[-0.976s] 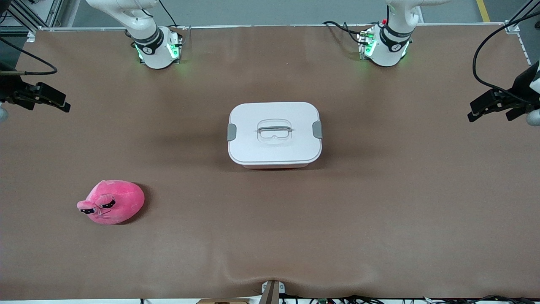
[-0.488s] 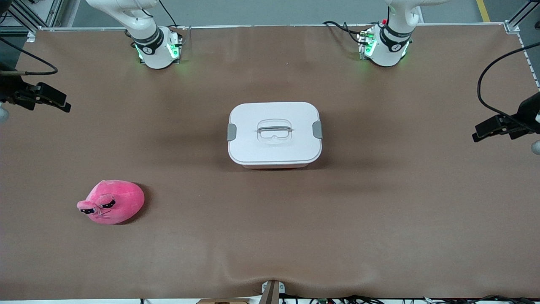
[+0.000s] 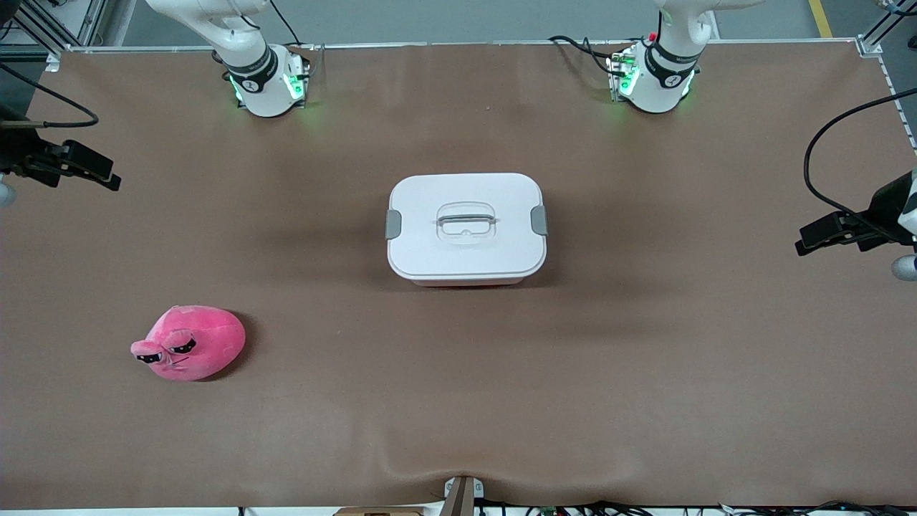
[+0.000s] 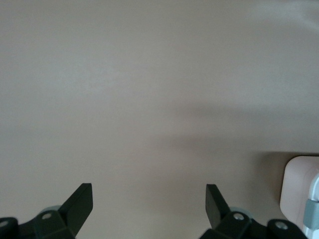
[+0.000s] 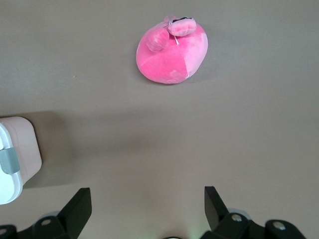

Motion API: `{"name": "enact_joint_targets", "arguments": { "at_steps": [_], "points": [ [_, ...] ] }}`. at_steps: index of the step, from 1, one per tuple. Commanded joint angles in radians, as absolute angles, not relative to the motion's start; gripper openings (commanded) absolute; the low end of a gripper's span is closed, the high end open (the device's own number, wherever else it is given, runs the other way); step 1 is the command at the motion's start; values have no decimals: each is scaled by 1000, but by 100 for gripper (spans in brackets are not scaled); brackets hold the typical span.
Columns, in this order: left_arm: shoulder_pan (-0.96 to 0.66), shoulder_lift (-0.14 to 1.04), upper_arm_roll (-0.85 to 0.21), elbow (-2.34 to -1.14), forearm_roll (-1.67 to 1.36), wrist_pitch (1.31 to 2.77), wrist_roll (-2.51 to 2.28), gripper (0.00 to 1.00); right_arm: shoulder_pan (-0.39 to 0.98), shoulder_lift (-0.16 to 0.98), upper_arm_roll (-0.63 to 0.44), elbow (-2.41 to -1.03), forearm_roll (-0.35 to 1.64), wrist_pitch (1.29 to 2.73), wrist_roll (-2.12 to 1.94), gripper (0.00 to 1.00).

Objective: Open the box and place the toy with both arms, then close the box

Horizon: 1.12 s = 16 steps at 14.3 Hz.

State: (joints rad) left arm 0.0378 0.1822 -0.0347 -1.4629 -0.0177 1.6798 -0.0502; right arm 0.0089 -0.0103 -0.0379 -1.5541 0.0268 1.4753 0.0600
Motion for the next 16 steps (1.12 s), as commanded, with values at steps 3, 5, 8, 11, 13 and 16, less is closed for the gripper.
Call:
{"name": "enact_joint_targets", "arguments": {
  "at_steps": [3,5,8,11,13,16],
  "points": [
    [-27,207,-35,-1431,-28,1697,-207,100,8,-2,-37,-1534,41,1466,57,100],
    [-70,207,-35,-1433,-25,1697,-322,100,8,-2,-37,-1534,41,1466,57,100],
    [-152,212,-35,-1433,-23,1697,-503,100,8,-2,-37,-1534,41,1465,57,100],
    [-211,216,-37,-1434,-23,1697,-667,100,8,-2,-38,-1532,41,1466,57,100],
    [-257,229,-35,-1434,-23,1697,-767,100,6,-2,-37,-1532,40,1468,57,100],
    [-319,239,-35,-1434,-21,1697,-885,100,5,3,-37,-1532,40,1468,57,100]
  ]
}}
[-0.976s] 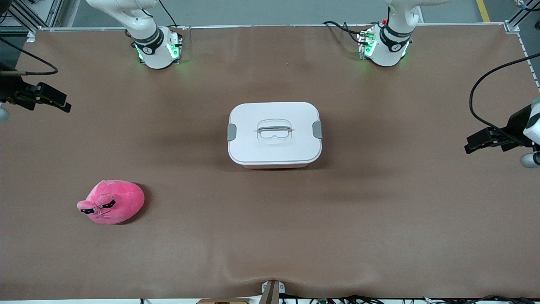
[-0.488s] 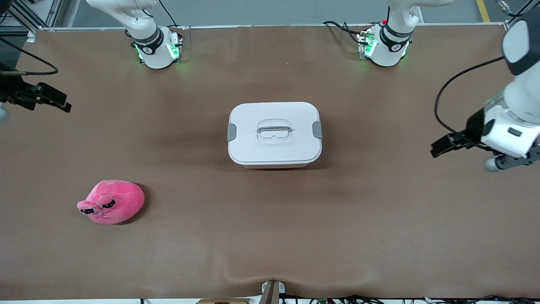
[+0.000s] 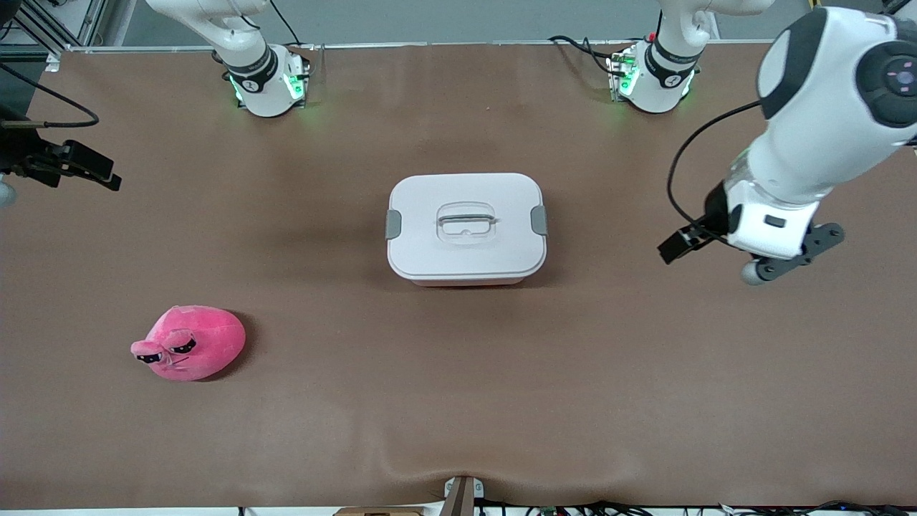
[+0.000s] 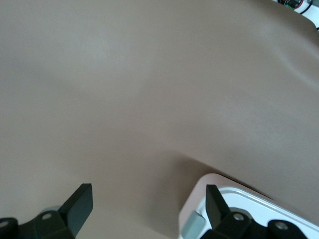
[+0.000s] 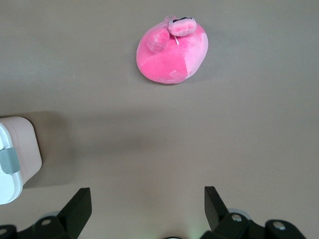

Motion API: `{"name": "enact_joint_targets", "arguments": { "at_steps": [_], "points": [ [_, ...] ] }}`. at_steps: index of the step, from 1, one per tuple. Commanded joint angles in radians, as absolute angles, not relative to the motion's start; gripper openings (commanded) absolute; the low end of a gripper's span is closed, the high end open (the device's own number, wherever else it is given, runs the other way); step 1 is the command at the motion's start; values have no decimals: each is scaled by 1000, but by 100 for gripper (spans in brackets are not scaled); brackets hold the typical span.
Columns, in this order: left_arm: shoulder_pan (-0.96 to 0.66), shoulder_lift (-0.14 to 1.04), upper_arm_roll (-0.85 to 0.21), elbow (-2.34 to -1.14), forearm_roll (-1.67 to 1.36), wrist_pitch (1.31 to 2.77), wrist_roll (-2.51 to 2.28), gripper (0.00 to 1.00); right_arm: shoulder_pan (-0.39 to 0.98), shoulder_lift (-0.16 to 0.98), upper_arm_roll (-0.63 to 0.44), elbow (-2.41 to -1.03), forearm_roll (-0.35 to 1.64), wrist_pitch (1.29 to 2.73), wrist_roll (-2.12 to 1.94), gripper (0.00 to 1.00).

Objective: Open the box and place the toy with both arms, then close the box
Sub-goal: 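Reach the left gripper to the box lid handle while the right gripper reaches the toy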

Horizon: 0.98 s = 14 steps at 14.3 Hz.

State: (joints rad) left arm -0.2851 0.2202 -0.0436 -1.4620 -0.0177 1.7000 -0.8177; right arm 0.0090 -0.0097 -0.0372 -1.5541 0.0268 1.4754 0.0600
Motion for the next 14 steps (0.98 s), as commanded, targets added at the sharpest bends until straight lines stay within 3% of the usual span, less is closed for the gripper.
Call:
{"name": "enact_joint_targets", "arguments": {
  "at_steps": [1,10,14],
  "points": [
    [-331,248,-35,-1434,-23,1697,-922,100,5,3,-38,-1532,38,1468,57,100],
    [-449,291,-35,-1434,-25,1698,-1211,100,8,9,-37,-1532,41,1506,57,100],
    [-511,311,-35,-1434,-25,1703,-1362,100,31,74,-34,-1532,43,1525,58,100]
  ]
}}
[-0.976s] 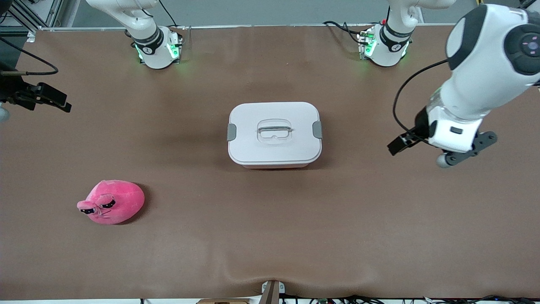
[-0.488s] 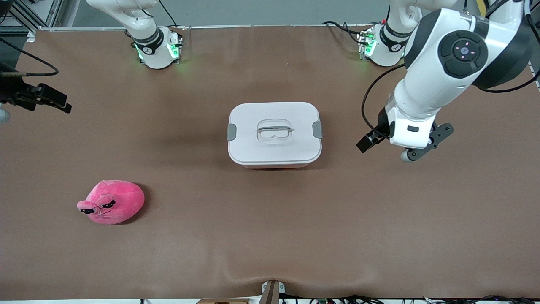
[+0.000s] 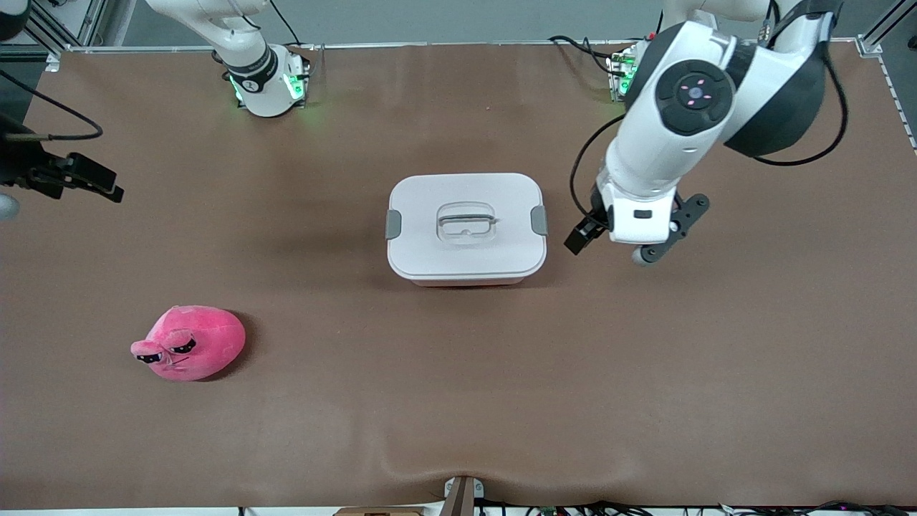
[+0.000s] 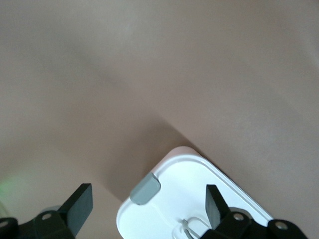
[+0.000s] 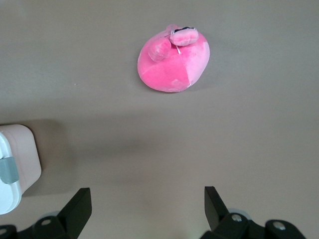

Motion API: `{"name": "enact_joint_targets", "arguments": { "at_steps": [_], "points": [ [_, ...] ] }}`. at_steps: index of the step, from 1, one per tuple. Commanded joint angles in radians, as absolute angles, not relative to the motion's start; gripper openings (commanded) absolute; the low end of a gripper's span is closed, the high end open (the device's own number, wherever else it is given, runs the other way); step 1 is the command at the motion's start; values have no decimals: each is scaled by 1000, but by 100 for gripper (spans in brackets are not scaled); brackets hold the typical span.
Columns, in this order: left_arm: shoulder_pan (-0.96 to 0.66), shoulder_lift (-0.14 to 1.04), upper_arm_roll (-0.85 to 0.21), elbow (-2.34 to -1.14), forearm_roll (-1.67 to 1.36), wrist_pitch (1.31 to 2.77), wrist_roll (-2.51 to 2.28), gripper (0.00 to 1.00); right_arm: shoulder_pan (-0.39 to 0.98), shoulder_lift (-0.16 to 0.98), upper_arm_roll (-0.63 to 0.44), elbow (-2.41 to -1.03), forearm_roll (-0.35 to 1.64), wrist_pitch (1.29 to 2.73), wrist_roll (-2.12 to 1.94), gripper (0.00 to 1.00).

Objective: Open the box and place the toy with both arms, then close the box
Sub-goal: 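Reach the left gripper to the box lid handle while the right gripper reaches the toy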

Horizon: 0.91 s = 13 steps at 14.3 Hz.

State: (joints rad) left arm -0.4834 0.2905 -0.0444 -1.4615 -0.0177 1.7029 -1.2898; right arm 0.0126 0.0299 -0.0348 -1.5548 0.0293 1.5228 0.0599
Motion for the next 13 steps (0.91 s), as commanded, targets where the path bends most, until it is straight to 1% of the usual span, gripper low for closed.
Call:
{"name": "enact_joint_targets", "arguments": {
  "at_steps": [1,4,8,13],
  "points": [
    [-528,321,-35,-1433,-25,1704,-1415,100,37,89,-34,-1532,41,1526,58,100],
    [-561,334,-37,-1434,-29,1727,-1550,100,38,167,-34,-1532,57,1604,58,100],
    [-629,363,-35,-1434,-26,1765,-1756,100,40,196,-34,-1532,66,1623,58,100],
    [-666,396,-37,-1434,-35,1802,-2006,100,54,256,-34,-1526,80,1698,58,100]
  ]
}}
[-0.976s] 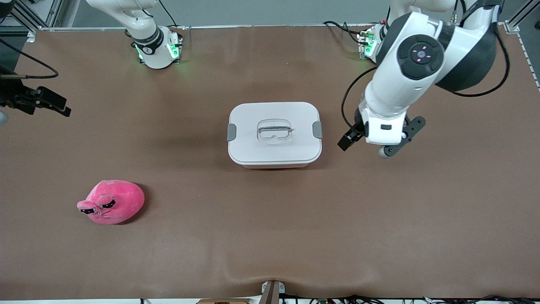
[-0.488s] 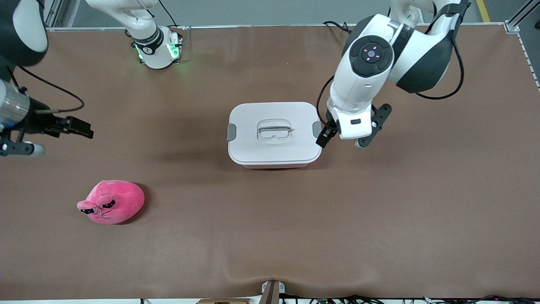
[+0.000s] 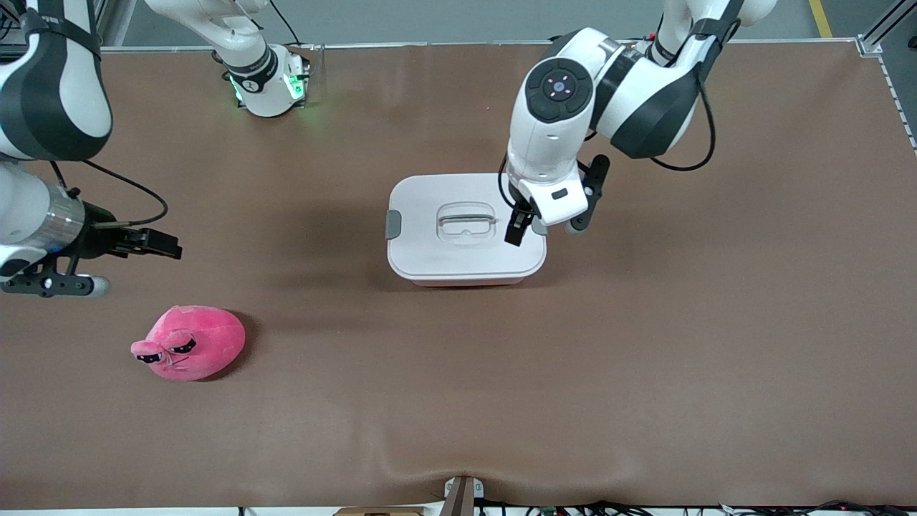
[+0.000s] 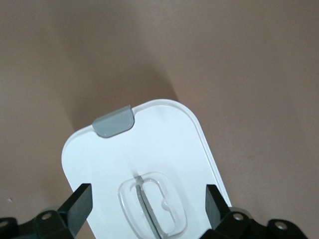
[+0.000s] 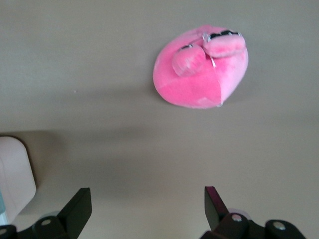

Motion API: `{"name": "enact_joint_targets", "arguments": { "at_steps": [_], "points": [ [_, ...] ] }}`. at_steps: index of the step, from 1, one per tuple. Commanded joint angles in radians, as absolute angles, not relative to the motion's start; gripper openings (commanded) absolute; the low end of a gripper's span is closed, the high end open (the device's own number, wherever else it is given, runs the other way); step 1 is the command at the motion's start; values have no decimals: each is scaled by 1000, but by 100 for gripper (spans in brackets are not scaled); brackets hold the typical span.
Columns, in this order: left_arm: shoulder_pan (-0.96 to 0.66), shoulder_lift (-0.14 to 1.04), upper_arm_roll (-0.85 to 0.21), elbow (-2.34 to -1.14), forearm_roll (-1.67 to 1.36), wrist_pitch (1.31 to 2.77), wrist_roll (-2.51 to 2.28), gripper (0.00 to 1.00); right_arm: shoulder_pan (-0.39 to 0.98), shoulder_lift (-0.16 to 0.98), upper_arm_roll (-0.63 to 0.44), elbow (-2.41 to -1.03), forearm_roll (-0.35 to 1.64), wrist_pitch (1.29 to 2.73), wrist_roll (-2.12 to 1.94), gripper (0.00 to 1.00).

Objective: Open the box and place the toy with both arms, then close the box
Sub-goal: 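Reach the left gripper to the box lid handle while the right gripper reaches the toy, then grasp the lid handle with the left gripper while the right gripper grasps the toy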

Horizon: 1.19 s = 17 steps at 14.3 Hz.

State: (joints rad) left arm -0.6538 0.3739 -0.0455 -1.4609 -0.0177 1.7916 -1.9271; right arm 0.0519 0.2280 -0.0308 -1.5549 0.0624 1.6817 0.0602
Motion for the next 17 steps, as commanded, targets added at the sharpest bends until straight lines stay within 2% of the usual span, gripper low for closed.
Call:
{"name": "enact_joint_targets", "arguments": {
  "at_steps": [1,6,12,17],
  "points": [
    [-684,409,-37,-1433,-35,1813,-2052,100,58,270,-34,-1526,90,1710,58,100],
    [-704,443,-38,-1433,-41,1838,-2161,100,126,377,-34,-1523,84,1867,55,100],
    [-761,491,-38,-1434,-34,1920,-2335,100,137,459,-35,-1505,65,1893,16,100],
    [-801,540,-40,-1437,-37,1949,-2384,100,109,506,-35,-1505,60,1970,-306,100]
  ]
}}
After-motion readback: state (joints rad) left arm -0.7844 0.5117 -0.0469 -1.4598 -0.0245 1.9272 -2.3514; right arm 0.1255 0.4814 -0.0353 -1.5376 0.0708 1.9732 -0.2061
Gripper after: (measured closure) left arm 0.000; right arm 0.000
